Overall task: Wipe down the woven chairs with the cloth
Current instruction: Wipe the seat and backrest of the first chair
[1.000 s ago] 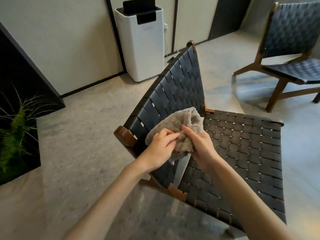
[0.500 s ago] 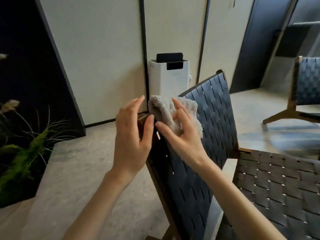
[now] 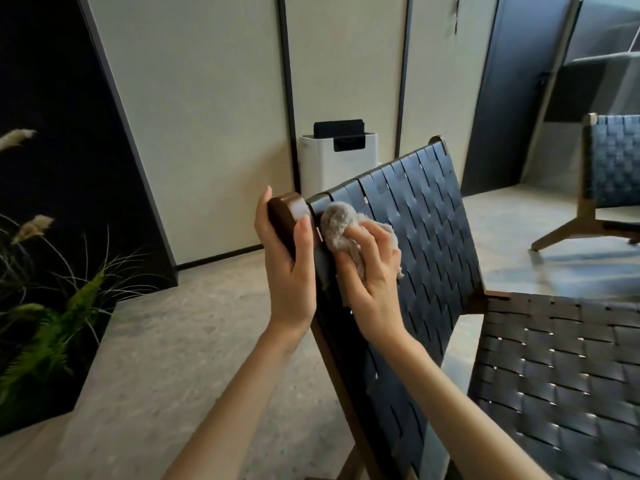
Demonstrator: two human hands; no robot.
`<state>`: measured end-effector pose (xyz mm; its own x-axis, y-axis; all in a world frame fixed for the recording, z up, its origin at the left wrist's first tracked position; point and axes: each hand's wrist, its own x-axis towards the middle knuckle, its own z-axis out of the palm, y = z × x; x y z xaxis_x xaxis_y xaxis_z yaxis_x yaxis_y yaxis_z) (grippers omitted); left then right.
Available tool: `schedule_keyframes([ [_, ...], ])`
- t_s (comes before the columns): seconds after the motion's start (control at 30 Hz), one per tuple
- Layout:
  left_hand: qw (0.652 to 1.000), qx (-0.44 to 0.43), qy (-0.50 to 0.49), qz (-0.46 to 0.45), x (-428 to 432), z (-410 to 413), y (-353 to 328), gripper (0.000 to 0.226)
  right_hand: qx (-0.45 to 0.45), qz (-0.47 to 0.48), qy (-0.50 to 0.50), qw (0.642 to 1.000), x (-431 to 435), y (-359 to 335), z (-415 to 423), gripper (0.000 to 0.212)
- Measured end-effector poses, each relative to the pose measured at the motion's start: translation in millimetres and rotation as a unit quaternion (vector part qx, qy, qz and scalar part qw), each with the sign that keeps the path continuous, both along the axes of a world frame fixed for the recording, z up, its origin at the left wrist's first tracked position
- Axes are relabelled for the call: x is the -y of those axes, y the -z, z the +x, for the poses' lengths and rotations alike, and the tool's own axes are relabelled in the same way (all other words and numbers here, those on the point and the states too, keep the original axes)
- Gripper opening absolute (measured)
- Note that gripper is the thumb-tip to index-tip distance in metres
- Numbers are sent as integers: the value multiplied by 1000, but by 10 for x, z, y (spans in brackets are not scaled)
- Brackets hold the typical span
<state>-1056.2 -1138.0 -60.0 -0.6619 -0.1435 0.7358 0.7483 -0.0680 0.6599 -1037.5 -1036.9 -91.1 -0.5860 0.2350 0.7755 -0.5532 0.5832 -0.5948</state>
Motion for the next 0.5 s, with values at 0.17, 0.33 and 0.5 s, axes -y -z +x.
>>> schedule_keyframes([
  [0.17,1000,3,-6,11,-7,4,39,53,62,26,-21,998,-88,116,171,33],
  [0.33,1000,1,10,15,-22,45,77,58,39,71,-35,996,97,-446,-87,46],
  [0.5,1000,17,14,-5,-61,108,208,59,34,102,7,994,27,-82,11,42],
])
